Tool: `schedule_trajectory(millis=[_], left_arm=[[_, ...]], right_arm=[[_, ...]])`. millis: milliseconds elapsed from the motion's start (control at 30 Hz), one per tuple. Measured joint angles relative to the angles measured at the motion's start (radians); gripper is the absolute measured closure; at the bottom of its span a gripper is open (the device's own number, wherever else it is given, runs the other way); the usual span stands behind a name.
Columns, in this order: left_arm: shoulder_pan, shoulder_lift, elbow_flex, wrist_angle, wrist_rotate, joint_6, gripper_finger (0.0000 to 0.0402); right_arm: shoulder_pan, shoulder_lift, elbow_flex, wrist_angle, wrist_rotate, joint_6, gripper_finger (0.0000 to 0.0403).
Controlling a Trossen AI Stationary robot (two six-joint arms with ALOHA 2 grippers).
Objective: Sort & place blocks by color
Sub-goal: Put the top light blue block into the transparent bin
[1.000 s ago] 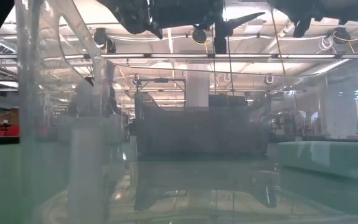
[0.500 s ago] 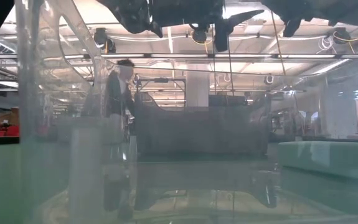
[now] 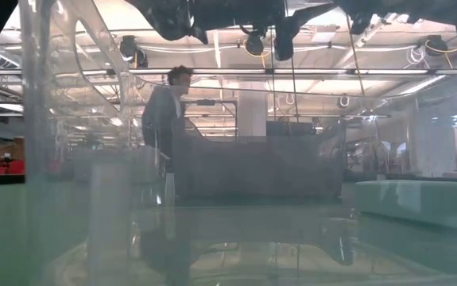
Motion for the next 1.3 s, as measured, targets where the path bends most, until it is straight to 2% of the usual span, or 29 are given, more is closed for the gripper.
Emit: schedule_trajectory(millis=[167,367,500,867,1033,1133,1300], left_arm=[[-0.019,-0.001,0.000,-0.002,-0.003,0.000,0.0170],[-0.029,-0.001,0.000,0.012,-0.006,0.003,0.0202],[-0.029,0.000,0.000,0.028,-0.007,0.003,0.0206],[-0.025,0.003,0.000,0.051,0.046,0.039,0.0140],[-0.026,0.003,0.000,0.048,0.058,0.046,0.0133],[-0.032,0.003,0.000,0.043,0.053,0.062,0.0145],[-0.025,0.003,0.000,0.041,0.050,0.058,0.0192]], right_arm=[[0.001,0.002,0.001,0.002,0.018,-0.065,0.0287],[0.000,0.002,0.001,0.000,0.027,-0.101,0.0287],[0.001,0.002,0.002,0.003,0.050,-0.106,0.0285],[0.000,0.005,0.003,0.002,0.060,-0.031,0.0285],[-0.001,0.004,0.003,0.003,0.060,-0.042,0.0285],[0.000,0.004,0.003,0.001,0.053,-0.041,0.0285],[0.001,0.003,0.003,0.005,0.052,-0.041,0.0284]])
